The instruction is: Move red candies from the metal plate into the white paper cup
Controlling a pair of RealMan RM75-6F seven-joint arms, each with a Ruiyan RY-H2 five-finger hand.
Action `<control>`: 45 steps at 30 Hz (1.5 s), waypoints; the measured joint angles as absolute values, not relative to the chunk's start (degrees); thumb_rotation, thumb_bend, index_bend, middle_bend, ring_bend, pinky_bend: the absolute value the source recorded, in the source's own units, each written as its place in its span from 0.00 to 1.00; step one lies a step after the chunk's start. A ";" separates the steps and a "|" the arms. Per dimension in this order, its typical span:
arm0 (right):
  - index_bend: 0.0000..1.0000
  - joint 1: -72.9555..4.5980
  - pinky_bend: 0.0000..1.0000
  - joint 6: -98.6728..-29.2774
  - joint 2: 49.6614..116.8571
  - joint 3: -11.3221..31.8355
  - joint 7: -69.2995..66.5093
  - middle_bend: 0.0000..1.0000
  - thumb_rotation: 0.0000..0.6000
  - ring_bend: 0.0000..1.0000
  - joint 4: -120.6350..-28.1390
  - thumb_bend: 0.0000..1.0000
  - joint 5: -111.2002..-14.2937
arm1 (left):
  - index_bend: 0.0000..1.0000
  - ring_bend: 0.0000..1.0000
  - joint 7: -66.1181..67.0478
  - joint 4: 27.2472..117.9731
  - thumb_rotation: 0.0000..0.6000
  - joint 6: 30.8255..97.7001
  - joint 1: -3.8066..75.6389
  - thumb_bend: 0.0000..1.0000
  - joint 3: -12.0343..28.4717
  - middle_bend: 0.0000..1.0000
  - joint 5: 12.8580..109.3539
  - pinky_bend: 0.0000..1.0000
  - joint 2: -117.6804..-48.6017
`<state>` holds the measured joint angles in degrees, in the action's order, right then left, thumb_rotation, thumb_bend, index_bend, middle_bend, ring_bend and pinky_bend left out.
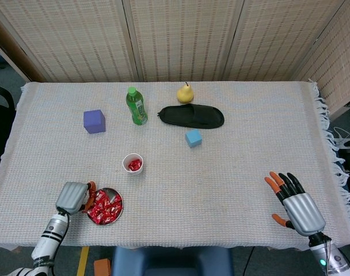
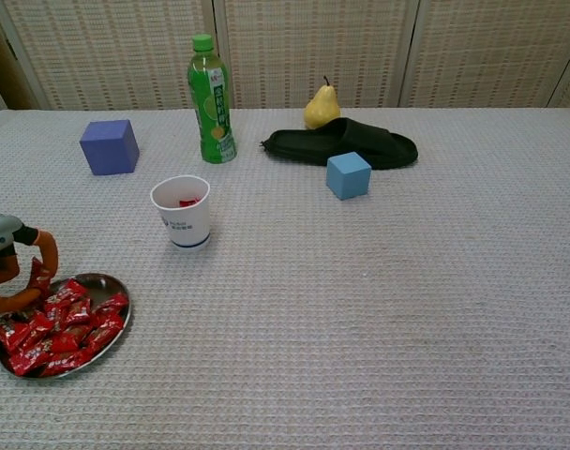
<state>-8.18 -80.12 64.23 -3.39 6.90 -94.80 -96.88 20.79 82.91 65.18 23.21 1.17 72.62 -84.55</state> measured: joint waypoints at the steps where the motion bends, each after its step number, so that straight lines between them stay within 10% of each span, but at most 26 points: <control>1: 0.00 -8.17 0.00 -80.17 64.21 -3.38 6.88 0.00 1.00 0.00 -94.80 0.10 -96.89 | 0.48 1.00 20.79 83.03 1.00 65.32 23.19 0.38 1.28 1.00 72.68 1.00 -84.48; 22: 0.00 -8.80 0.00 -78.48 64.62 -2.86 7.31 0.00 1.00 0.00 -94.60 0.10 -95.18 | 0.48 1.00 25.07 92.86 1.00 66.61 30.13 0.38 9.58 1.00 74.99 1.00 -82.95; 45: 0.00 -9.67 0.00 -76.72 64.66 -1.78 6.79 0.00 1.00 0.00 -94.10 0.10 -92.26 | 0.48 1.00 30.08 82.42 1.00 61.19 40.12 0.38 14.08 1.00 67.19 1.00 -93.19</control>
